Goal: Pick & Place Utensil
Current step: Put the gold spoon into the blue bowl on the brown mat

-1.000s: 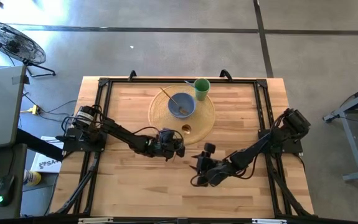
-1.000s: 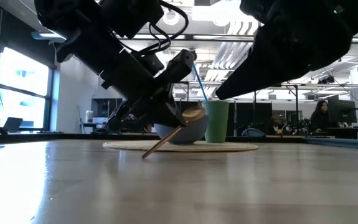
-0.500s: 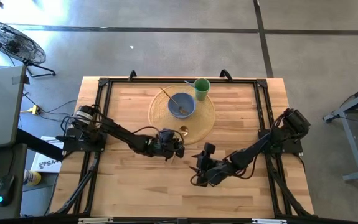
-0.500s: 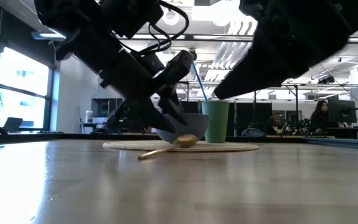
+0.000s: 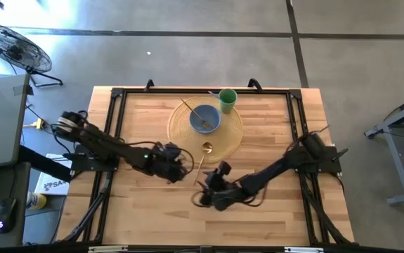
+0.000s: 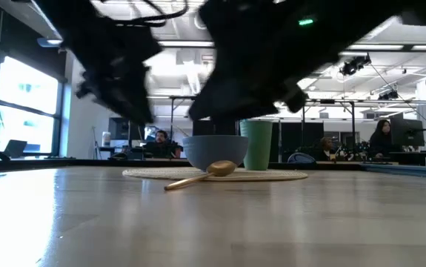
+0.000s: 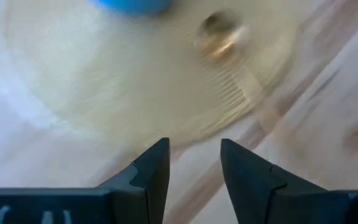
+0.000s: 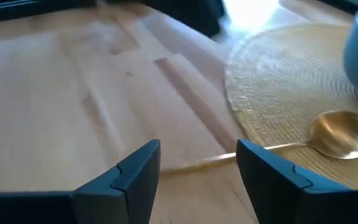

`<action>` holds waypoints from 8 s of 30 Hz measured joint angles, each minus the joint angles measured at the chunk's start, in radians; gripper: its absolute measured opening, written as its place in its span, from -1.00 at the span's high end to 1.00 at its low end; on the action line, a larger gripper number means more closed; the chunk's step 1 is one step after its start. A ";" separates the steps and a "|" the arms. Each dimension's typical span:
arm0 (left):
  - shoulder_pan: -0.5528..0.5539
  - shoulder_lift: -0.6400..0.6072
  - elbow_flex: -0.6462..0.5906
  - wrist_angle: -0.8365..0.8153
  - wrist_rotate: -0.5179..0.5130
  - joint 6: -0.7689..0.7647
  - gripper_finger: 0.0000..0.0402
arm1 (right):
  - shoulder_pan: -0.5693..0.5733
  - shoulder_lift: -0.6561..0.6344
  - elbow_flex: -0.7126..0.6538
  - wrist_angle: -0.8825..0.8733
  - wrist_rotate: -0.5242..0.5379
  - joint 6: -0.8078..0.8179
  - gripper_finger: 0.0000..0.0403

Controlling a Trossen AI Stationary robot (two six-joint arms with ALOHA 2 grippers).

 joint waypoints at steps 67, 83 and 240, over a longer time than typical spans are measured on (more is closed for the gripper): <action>-0.040 -0.115 -0.001 -0.567 0.058 -0.045 0.31 | -0.095 0.126 0.413 -1.017 -0.113 0.709 0.35; -0.041 -0.115 -0.001 -0.572 0.058 -0.044 0.31 | -0.191 0.120 0.218 -0.682 -0.150 0.573 0.38; -0.040 -0.115 -0.001 -0.518 0.068 0.011 0.31 | -0.678 -0.066 0.168 -0.442 -0.402 0.235 0.83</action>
